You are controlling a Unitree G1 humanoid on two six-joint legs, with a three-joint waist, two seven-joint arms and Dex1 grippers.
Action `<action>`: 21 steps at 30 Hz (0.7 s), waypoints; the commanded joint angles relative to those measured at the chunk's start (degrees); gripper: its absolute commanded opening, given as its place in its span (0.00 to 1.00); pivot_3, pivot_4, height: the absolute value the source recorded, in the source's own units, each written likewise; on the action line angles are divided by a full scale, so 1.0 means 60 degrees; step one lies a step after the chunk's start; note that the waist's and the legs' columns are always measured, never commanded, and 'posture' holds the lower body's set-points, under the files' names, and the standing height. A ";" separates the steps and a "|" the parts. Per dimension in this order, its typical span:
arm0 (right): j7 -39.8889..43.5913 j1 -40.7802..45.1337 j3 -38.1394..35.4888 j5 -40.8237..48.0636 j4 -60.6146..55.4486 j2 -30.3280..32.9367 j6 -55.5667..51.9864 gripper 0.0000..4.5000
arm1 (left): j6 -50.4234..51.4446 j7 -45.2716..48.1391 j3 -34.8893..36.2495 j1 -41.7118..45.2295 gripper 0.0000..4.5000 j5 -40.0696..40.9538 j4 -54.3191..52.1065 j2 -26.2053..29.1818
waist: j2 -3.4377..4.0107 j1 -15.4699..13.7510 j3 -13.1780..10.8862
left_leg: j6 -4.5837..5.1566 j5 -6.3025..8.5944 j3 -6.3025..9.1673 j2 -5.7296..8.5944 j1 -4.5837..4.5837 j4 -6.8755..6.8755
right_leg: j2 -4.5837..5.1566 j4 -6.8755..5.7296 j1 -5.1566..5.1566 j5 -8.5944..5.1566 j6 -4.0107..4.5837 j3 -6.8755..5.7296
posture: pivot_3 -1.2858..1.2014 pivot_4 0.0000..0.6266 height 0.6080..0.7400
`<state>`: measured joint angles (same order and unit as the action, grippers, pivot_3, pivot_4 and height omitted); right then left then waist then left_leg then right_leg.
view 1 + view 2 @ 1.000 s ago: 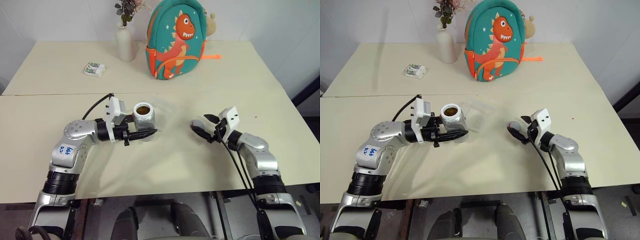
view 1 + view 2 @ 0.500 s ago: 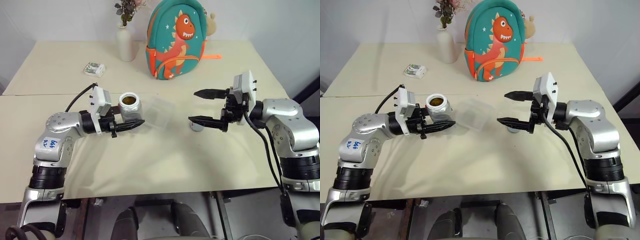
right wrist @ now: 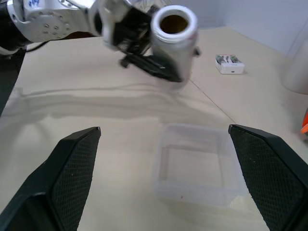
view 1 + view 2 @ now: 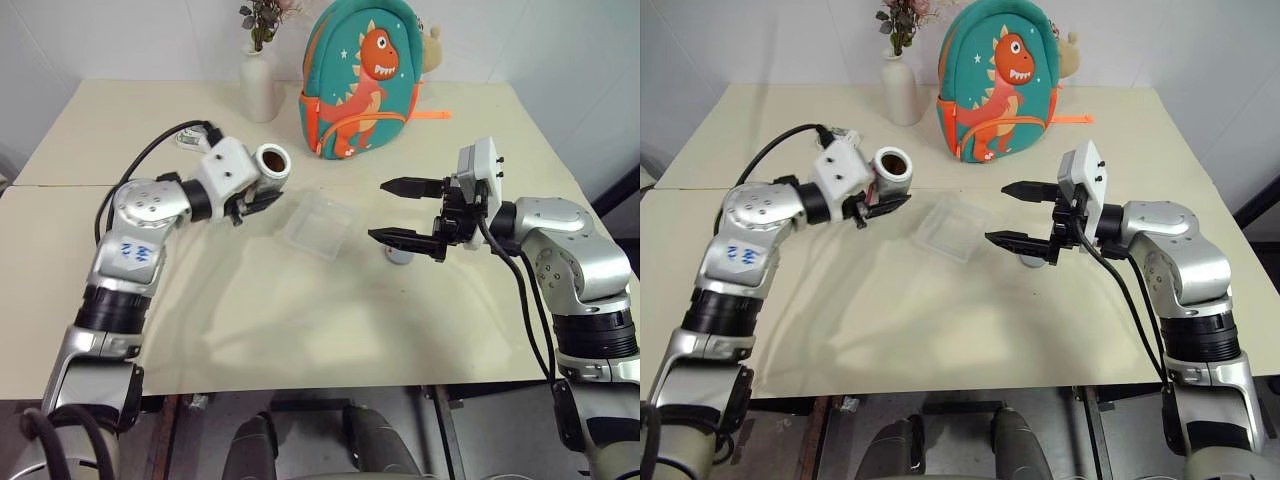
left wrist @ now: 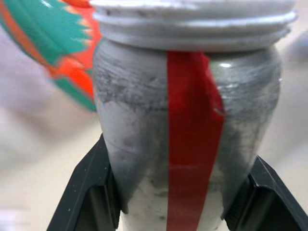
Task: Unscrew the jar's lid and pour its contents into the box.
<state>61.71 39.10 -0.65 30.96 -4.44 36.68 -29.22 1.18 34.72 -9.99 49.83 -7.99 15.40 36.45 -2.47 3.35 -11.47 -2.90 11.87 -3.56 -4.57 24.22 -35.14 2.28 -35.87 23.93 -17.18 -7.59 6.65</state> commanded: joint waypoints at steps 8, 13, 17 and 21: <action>-0.1147 -0.0573 -0.0799 0.0574 -0.0871 -0.0367 -0.0309 1.00 | -0.3849 -0.8531 -0.4001 0.2552 0.47 -0.9245 0.2308 0.0527 | -0.0001 -0.0179 -0.0001 | -0.0007 0.0006 -0.0015 0.0001 0.0030 0.0009 | 0.0001 0.0010 0.0027 0.0001 -0.0005 0.0013 | 0.52 0.24 1.00; -0.1748 -0.0715 -0.0952 0.0798 -0.1083 -0.0735 -0.0432 1.00 | -0.2788 -1.1234 -0.5078 0.3546 0.47 -1.1376 0.3750 -0.0030 | -0.0001 -0.0282 -0.0001 | -0.0012 0.0003 -0.0036 0.0000 0.0064 0.0003 | -0.0010 -0.0042 0.0099 0.0001 -0.0007 0.0034 | 0.52 0.24 1.00; -0.2207 -0.0690 -0.1094 0.0991 -0.1143 -0.1042 -0.0526 1.00 | -0.2385 -1.2365 -0.6112 0.4403 0.47 -1.2532 0.5204 -0.0514 | -0.0002 -0.0319 -0.0001 | -0.0015 -0.0001 -0.0037 0.0000 0.0071 -0.0004 | -0.0014 -0.0047 0.0107 0.0000 -0.0008 0.0032 | 0.52 0.24 1.00; -0.2561 -0.0730 -0.1146 0.1184 -0.1345 -0.1267 -0.0632 1.00 | -0.1973 -1.3389 -0.6958 0.4732 0.47 -1.3280 0.6103 -0.0946 | -0.0001 -0.0313 -0.0001 | -0.0017 0.0000 -0.0038 0.0000 0.0092 0.0000 | -0.0014 -0.0039 0.0122 0.0002 -0.0011 0.0030 | 0.52 0.24 1.00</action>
<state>47.11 34.56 -5.59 36.35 -9.48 29.26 -33.02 -12.67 -42.16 -50.55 76.62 -85.73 51.32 31.19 -2.48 1.47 -11.47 -3.01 11.87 -3.79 -4.57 24.79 -35.12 2.19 -36.11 24.70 -17.17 -7.66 6.83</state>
